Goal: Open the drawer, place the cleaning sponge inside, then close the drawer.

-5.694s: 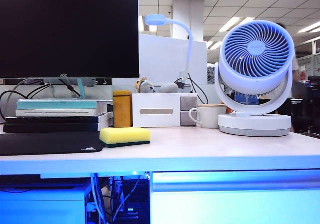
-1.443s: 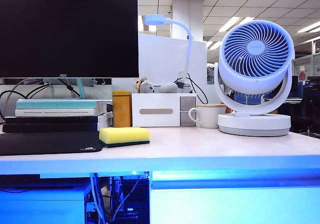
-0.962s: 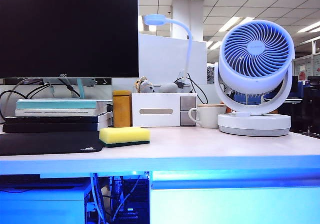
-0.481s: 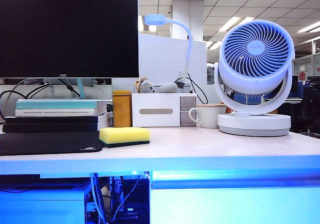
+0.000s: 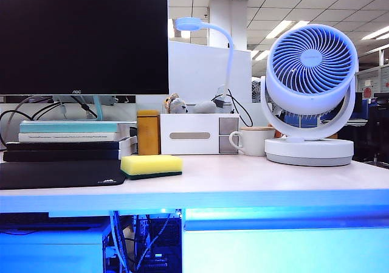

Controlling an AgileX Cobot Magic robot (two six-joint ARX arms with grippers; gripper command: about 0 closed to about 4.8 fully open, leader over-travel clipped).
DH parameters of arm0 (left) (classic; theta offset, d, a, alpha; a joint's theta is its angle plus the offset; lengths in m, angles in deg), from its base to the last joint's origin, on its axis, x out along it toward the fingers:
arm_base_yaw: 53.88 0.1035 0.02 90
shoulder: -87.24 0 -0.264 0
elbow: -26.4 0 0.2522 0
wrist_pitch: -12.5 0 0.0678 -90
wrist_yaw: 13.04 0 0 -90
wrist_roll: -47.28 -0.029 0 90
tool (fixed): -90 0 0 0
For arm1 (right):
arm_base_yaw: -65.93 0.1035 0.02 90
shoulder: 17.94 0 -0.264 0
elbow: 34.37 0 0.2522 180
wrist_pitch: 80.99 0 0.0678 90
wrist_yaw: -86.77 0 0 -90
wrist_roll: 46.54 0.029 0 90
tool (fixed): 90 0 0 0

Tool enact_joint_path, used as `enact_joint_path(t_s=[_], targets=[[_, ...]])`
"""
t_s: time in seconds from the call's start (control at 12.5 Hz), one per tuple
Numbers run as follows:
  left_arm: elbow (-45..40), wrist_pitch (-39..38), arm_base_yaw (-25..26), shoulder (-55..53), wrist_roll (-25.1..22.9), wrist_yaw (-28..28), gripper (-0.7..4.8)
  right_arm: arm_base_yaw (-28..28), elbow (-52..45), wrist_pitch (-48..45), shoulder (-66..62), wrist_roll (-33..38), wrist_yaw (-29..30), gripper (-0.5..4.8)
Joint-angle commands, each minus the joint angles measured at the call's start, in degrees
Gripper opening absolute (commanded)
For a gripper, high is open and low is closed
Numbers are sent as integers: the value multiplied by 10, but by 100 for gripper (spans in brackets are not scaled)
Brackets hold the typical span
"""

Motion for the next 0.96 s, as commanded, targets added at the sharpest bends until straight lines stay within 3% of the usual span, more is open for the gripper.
enact_joint_path(t_s=[0.08, 0.96], targets=[[2, 1, 0, 0, 0, -2, -6, 1, 9, -9, 2, 4, 4, 479], [2, -4, 0, 0, 0, -2, -6, 1, 30, -13, 2, 2, 35, 479]])
